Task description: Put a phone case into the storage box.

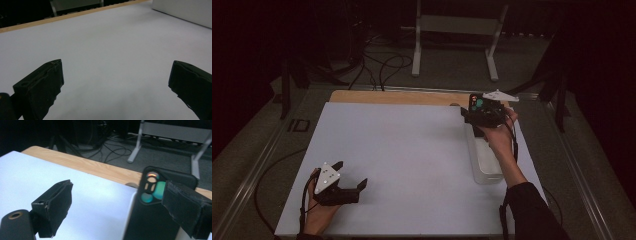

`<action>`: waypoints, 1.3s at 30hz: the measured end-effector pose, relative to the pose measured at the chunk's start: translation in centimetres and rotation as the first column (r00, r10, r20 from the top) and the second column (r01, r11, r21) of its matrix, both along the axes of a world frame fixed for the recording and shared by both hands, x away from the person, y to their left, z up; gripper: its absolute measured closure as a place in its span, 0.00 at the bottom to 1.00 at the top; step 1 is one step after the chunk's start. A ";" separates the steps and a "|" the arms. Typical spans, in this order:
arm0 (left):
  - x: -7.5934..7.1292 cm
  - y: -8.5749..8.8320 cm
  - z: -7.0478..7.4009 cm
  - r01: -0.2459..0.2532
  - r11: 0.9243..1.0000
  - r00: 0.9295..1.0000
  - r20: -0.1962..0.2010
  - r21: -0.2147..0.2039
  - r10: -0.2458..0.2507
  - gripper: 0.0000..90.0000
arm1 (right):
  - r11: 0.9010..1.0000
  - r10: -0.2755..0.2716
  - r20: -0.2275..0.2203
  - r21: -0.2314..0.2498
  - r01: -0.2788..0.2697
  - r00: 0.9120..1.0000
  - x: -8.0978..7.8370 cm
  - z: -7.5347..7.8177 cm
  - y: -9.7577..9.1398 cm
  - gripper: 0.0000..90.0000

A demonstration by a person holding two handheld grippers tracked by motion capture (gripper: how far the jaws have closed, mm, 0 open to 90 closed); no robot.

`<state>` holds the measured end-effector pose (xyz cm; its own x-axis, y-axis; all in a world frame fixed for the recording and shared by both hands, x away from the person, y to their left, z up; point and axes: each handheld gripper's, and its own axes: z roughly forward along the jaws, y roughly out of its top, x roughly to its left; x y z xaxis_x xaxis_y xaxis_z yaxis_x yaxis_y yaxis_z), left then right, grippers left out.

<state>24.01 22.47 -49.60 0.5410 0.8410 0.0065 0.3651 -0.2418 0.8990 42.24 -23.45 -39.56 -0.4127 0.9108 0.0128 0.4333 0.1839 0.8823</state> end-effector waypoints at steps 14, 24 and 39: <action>0.0 -0.1 0.0 0.006 1.000 1.000 -0.003 -0.003 -0.006 0.00 | 0.993 0.112 0.043 0.039 -0.114 0.993 -3.8 -0.1 1.4 0.10; -0.1 0.0 0.2 0.008 1.000 1.000 0.001 -0.014 -0.008 0.00 | 0.982 0.167 0.090 0.071 -0.173 0.982 -7.1 -0.4 1.6 0.10; -0.2 0.0 0.3 0.012 1.000 1.000 0.007 -0.021 -0.011 0.00 | 0.974 0.178 0.140 0.116 -0.195 0.974 -11.8 -2.0 0.4 0.10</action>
<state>23.81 22.47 -49.25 0.5506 0.8347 -0.0074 0.3560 -0.2268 0.9065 30.43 -23.01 -41.58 -0.5812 0.8115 0.0608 0.2843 0.1324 0.9495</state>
